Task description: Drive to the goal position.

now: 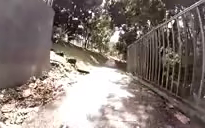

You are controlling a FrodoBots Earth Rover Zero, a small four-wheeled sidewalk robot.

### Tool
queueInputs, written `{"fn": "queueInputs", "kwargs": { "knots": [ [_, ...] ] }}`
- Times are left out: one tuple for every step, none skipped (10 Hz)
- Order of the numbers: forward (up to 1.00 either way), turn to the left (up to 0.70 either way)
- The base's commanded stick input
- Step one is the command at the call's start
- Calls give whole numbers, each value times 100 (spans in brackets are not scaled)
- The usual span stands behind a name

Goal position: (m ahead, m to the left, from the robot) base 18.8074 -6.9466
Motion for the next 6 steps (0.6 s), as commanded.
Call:
{"fn": "queueInputs", "kwargs": {
  "knots": [
    [50,12],
    [50,35],
    [50,11],
    [50,0],
    [50,0],
    [50,0]
  ]
}}
